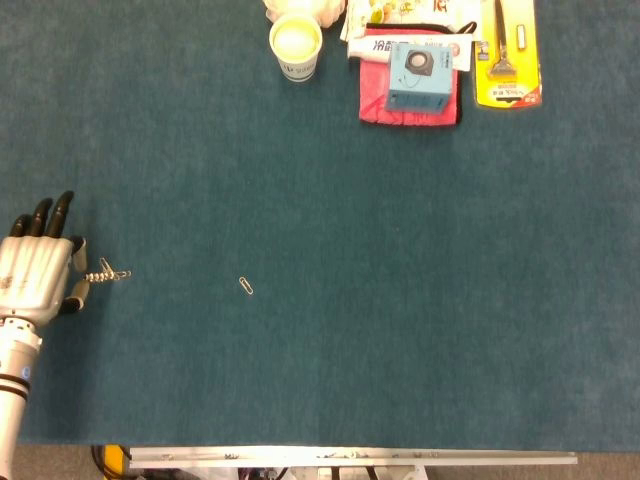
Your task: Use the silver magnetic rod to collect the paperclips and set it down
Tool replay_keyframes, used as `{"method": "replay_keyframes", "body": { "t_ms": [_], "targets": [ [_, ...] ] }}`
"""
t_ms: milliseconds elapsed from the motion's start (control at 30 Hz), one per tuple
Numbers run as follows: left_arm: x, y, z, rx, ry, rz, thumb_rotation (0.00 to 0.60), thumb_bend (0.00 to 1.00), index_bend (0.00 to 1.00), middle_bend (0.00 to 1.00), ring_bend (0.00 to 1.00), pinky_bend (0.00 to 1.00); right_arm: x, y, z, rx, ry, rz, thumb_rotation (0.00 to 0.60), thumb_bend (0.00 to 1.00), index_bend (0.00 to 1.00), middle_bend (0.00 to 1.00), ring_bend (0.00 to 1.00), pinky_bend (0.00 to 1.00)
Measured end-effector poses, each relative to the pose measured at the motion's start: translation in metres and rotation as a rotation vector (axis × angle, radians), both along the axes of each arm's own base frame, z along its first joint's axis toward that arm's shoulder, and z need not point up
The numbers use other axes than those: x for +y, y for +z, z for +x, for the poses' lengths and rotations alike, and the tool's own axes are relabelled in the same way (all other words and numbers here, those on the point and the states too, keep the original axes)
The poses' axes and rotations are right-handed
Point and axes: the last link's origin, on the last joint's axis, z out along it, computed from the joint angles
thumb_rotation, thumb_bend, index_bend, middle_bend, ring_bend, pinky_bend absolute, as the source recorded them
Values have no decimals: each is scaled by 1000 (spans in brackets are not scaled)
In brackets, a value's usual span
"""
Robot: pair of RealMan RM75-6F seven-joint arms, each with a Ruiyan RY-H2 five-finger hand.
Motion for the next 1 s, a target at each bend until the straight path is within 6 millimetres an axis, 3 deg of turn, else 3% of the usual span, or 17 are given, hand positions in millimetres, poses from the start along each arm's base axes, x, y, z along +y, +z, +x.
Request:
{"method": "replay_keyframes", "body": {
  "t_ms": [233, 367, 700, 1000],
  "targets": [
    [-4, 6, -9, -19, 25, 28, 600, 323, 260, 0, 0, 138, -1, -1, 0, 2, -3, 1, 600, 0, 325, 263, 212, 357],
    [-7, 17, -13, -23, 28, 63, 600, 322, 222, 0, 0, 138, -1, -2, -1, 5, -6, 3, 600, 0, 325, 263, 212, 357],
    [-16, 41, -9, -53, -2, 154, 600, 323, 273, 0, 0, 138, -2, -7, -2, 18, -12, 17, 600, 0, 325, 263, 212, 357],
    [-30, 57, -4, -117, -43, 210, 600, 322, 429, 67, 32, 173, -3, -14, -5, 41, -27, 31, 600, 0, 325, 263, 211, 357]
  ]
}}
